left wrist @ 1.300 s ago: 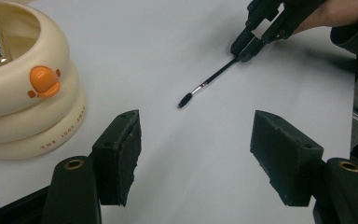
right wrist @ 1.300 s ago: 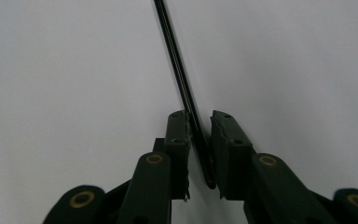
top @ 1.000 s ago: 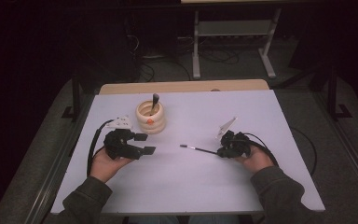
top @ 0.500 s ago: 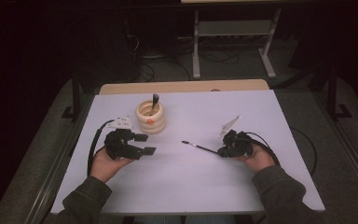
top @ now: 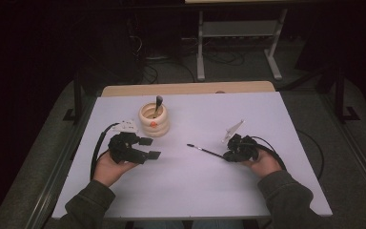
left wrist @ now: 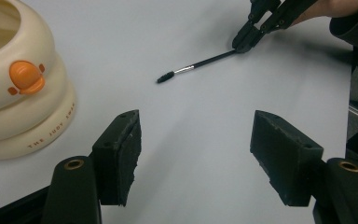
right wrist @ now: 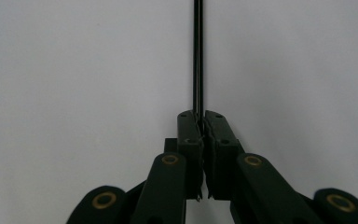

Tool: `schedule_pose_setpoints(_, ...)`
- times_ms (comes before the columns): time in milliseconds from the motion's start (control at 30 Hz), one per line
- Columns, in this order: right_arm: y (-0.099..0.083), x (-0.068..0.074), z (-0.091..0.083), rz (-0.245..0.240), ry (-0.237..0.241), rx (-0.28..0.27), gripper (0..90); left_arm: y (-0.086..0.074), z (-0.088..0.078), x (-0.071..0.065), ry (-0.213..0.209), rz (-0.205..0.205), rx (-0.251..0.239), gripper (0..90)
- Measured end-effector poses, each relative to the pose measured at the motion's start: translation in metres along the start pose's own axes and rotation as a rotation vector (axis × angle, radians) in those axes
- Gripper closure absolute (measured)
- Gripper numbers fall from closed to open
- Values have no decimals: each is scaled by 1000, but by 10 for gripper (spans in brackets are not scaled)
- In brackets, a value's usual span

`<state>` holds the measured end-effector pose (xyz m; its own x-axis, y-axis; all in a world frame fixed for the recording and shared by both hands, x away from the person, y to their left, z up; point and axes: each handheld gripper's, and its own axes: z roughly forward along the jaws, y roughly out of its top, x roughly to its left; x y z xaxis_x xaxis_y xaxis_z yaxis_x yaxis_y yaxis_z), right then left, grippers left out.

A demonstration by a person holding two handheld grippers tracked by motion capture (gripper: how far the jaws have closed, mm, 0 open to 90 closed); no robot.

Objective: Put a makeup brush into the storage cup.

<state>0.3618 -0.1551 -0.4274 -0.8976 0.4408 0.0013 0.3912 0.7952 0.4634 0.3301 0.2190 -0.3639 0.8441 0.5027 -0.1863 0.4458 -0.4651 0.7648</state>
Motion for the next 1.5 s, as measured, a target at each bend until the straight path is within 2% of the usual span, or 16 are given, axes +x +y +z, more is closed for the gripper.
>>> schedule_pose_setpoints(167, 2, -1, 2, 2, 21, 19, 828, 0, -2, 2, 2, -3, -3, 329)
schedule_pose_setpoints(233, 5, 0, 2, 6, 32, 43, 784, -1, -2, 2, 1, -3, -2, 329)
schedule_pose_setpoints(367, 8, 0, 3, -3, 29, 65, 795, 0, 0, 2, 1, -2, 2, 329)
schedule_pose_setpoints(400, 10, 1, 4, -9, 20, 78, 847, 0, 1, 3, -1, -6, -1, 329)
schedule_pose_setpoints(467, 11, 3, 4, -25, 10, 88, 849, -1, 2, 2, -5, -18, -1, 329)
schedule_pose_setpoints(667, 15, 8, 4, -41, -25, 116, 853, 0, 2, 0, -6, 3, 6, 329)
schedule_pose_setpoints(800, 13, 8, 2, -35, -11, 89, 854, -1, 0, 1, -7, -8, 3, 329)
schedule_pose_setpoints(867, 12, 8, 2, -38, -6, 82, 854, 0, 1, 1, -8, -1, 7, 328)
schedule_pose_setpoints(1033, 9, 7, -2, -16, 7, 34, 853, 0, 3, 1, -16, -6, 8, 329)
schedule_pose_setpoints(1100, 8, 7, -8, -4, 13, -3, 853, 0, 4, 0, -18, -3, 12, 329)
schedule_pose_setpoints(1200, 8, 7, -9, -7, 17, -1, 853, 0, 6, -1, -19, 3, 15, 329)
schedule_pose_setpoints(1233, 7, 7, -6, -13, 10, 23, 853, 1, 6, -1, -20, 1, 15, 329)
schedule_pose_setpoints(1333, 7, 6, -2, -14, 12, 41, 853, 1, 6, -2, -19, -3, 12, 329)
schedule_pose_setpoints(1400, 7, 5, -1, -12, 7, 35, 853, 0, 5, -1, -20, -1, 13, 329)
schedule_pose_setpoints(1500, 8, 5, -6, 0, 14, -7, 853, 0, 5, -1, -21, -1, 15, 329)
